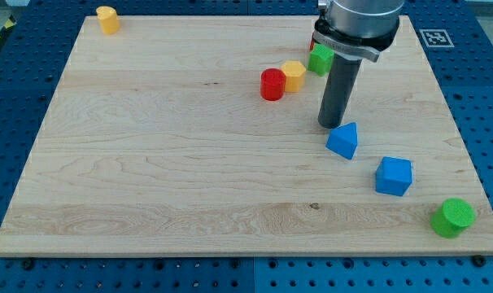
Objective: Move the red circle towards the yellow heart
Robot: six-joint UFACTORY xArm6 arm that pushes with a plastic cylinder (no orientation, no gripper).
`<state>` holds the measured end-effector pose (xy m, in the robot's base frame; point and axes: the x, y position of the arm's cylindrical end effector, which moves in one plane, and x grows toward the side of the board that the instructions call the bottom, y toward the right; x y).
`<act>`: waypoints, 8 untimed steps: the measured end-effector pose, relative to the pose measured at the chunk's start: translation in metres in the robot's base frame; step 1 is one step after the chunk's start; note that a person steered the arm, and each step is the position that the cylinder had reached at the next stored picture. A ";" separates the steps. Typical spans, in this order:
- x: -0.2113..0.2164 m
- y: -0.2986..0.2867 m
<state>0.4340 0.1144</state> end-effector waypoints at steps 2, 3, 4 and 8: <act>-0.031 -0.078; -0.047 -0.118; -0.045 -0.131; -0.059 -0.038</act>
<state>0.3749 0.0764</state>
